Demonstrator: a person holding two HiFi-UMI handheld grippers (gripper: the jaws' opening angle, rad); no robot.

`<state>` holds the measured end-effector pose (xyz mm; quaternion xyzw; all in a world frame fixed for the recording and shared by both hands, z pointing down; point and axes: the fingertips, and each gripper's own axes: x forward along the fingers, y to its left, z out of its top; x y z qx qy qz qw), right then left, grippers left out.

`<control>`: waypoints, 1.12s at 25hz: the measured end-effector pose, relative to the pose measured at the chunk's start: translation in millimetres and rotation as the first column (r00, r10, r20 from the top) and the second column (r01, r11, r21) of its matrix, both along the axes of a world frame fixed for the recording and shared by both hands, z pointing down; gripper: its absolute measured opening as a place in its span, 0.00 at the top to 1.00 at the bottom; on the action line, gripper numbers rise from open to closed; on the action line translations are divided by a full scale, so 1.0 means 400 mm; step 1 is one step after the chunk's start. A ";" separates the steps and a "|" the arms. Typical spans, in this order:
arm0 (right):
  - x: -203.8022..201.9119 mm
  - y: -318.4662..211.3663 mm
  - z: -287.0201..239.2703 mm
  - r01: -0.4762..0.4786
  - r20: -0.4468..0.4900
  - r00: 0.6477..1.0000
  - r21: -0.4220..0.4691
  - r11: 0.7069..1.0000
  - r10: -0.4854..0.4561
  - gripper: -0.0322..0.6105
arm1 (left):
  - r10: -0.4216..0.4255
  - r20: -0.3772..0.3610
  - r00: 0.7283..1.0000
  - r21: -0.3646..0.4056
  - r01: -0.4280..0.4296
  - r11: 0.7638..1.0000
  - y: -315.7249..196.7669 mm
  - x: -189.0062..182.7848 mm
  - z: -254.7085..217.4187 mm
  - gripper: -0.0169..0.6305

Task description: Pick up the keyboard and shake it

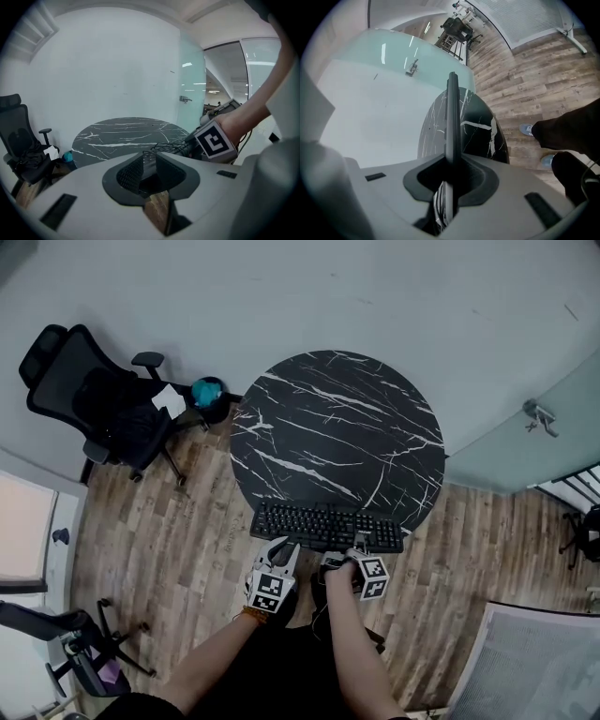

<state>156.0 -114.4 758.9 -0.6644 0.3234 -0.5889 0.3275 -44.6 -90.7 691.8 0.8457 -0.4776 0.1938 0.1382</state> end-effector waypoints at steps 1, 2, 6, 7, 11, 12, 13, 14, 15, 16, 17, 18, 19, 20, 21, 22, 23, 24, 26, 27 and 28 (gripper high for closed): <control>0.002 0.001 0.001 0.001 -0.001 1.000 0.003 1.000 -0.001 0.83 | 0.007 -0.006 1.000 -0.009 -0.007 1.000 0.009 0.003 0.015 0.84; 0.003 0.002 0.003 0.003 -0.002 1.000 0.006 1.000 -0.003 0.83 | 0.013 -0.012 1.000 -0.022 -0.014 1.000 0.019 0.005 0.031 0.84; 0.005 0.004 0.012 0.018 0.011 1.000 0.018 1.000 -0.018 0.83 | 0.009 -0.029 1.000 -0.087 -0.011 0.996 0.068 -0.012 0.088 0.84; 0.006 0.004 0.012 0.013 0.011 1.000 0.020 1.000 -0.013 0.83 | -0.004 -0.035 0.999 -0.105 0.000 0.995 0.076 -0.016 0.101 0.84; 0.004 0.013 0.017 0.019 0.014 1.000 0.022 1.000 -0.019 0.83 | -0.058 -0.059 0.997 -0.146 0.049 0.988 0.073 -0.024 0.130 0.84; 0.001 0.015 0.022 0.037 0.019 0.999 0.020 0.999 -0.037 0.83 | -0.061 -0.062 0.996 -0.149 0.051 0.987 0.069 -0.026 0.135 0.84; -0.001 0.017 0.028 0.062 0.025 0.998 0.017 0.998 -0.062 0.83 | -0.061 -0.063 0.996 -0.152 0.051 0.987 0.064 -0.028 0.137 0.84; -0.004 0.019 0.034 0.093 0.033 0.995 0.013 0.996 -0.093 0.82 | -0.062 -0.062 0.996 -0.156 0.052 0.986 0.063 -0.031 0.141 0.84; -0.008 0.021 0.040 0.132 0.041 0.990 0.012 0.991 -0.133 0.82 | -0.066 -0.061 0.996 -0.163 0.055 0.985 0.064 -0.034 0.145 0.84; -0.014 0.022 0.045 0.180 0.049 0.982 0.015 0.984 -0.181 0.82 | -0.071 -0.061 0.996 -0.170 0.059 0.984 0.065 -0.038 0.151 0.84; -0.021 0.022 0.049 0.231 0.057 0.971 0.021 0.973 -0.232 0.81 | -0.075 -0.063 0.995 -0.178 0.063 0.982 0.065 -0.043 0.156 0.84; -0.027 0.023 0.052 0.276 0.067 0.958 0.030 0.961 -0.278 0.80 | -0.078 -0.063 0.995 -0.187 0.065 0.980 0.064 -0.048 0.159 0.84; -0.033 0.025 0.054 0.311 0.081 0.946 0.039 0.950 -0.313 0.80 | -0.079 -0.063 0.995 -0.195 0.065 0.979 0.062 -0.054 0.161 0.84; -0.038 0.028 0.056 0.335 0.097 0.936 0.048 0.941 -0.338 0.79 | -0.081 -0.063 0.995 -0.202 0.066 0.977 0.059 -0.059 0.163 0.84; -0.043 0.030 0.057 0.350 0.113 0.928 0.059 0.935 -0.355 0.79 | -0.083 -0.062 0.995 -0.207 0.069 0.976 0.054 -0.063 0.165 0.84; -0.048 0.032 0.058 0.360 0.129 0.922 0.071 0.930 -0.366 0.79 | -0.088 -0.059 0.994 -0.210 0.073 0.975 0.047 -0.068 0.166 0.84; -0.053 0.034 0.061 0.366 0.143 0.916 0.083 0.927 -0.375 0.79 | -0.094 -0.057 0.994 -0.214 0.079 0.973 0.042 -0.072 0.169 0.84; -0.057 0.038 0.065 0.374 0.156 0.910 0.095 0.923 -0.384 0.79 | -0.099 -0.054 0.994 -0.221 0.085 0.972 0.038 -0.076 0.175 0.84; -0.063 0.043 0.078 0.399 0.178 0.893 0.117 0.910 -0.414 0.79 | -0.102 -0.046 0.994 -0.236 0.088 0.968 0.034 -0.081 0.190 0.84; -0.065 0.044 0.083 0.421 0.188 0.879 0.127 0.898 -0.438 0.79 | -0.095 -0.041 0.995 -0.241 0.082 0.967 0.033 -0.083 0.197 0.84; -0.067 0.042 0.086 0.447 0.194 0.863 0.137 0.884 -0.466 0.79 | -0.080 -0.036 0.996 -0.242 0.069 0.968 0.033 -0.084 0.201 0.84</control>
